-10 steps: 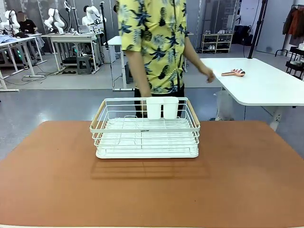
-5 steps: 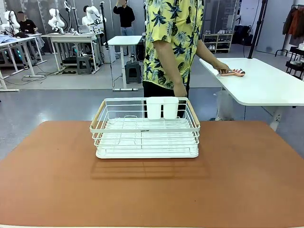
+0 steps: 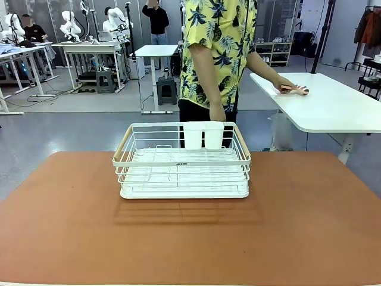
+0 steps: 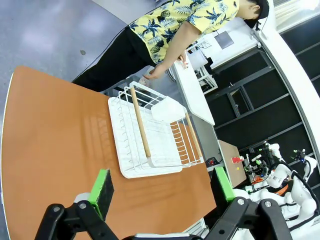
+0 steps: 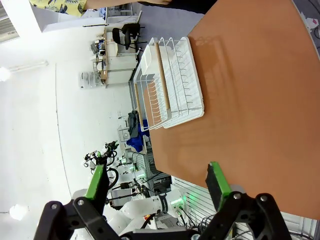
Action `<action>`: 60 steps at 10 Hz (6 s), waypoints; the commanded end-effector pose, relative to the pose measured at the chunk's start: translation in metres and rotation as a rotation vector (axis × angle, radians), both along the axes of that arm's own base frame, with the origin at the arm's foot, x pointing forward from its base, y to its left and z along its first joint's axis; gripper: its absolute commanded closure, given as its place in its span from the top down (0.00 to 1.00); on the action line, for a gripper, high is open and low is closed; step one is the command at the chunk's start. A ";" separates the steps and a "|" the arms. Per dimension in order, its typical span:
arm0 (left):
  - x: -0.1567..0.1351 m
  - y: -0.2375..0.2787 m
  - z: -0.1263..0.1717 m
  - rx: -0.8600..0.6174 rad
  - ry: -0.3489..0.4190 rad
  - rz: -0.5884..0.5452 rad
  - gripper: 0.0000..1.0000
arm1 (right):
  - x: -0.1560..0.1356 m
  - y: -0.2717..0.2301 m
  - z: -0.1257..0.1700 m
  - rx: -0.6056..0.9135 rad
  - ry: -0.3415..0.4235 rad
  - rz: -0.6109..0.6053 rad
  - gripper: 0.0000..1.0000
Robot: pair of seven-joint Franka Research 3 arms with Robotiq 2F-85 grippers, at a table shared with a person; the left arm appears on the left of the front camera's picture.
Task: Clean the table.
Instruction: Pick up the Lint Roller when the human hands it over.
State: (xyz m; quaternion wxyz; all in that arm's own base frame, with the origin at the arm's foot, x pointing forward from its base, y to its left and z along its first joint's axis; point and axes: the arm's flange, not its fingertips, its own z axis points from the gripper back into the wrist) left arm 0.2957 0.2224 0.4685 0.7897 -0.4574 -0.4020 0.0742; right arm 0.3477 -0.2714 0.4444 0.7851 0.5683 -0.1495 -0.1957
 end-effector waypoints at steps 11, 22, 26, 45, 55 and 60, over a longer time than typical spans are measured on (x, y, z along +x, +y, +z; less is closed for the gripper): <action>0.000 0.001 0.000 -0.003 -0.003 0.001 1.00 | -0.001 -0.001 0.001 0.010 -0.007 -0.002 1.00; 0.000 0.001 0.000 -0.003 -0.003 0.001 1.00 | -0.001 -0.001 0.001 0.010 -0.007 -0.002 1.00; 0.000 0.001 0.000 -0.003 -0.003 0.001 1.00 | -0.001 -0.001 0.001 0.010 -0.007 -0.002 1.00; 0.000 0.001 0.000 -0.003 -0.003 0.001 1.00 | 0.009 0.168 0.082 -0.089 0.256 -0.275 1.00; 0.000 0.001 0.000 -0.003 -0.003 0.001 1.00 | 0.033 0.269 0.073 -0.149 0.147 -0.483 1.00; 0.000 0.001 0.000 -0.003 -0.003 0.001 1.00 | 0.041 0.294 0.054 -0.086 0.158 -0.545 1.00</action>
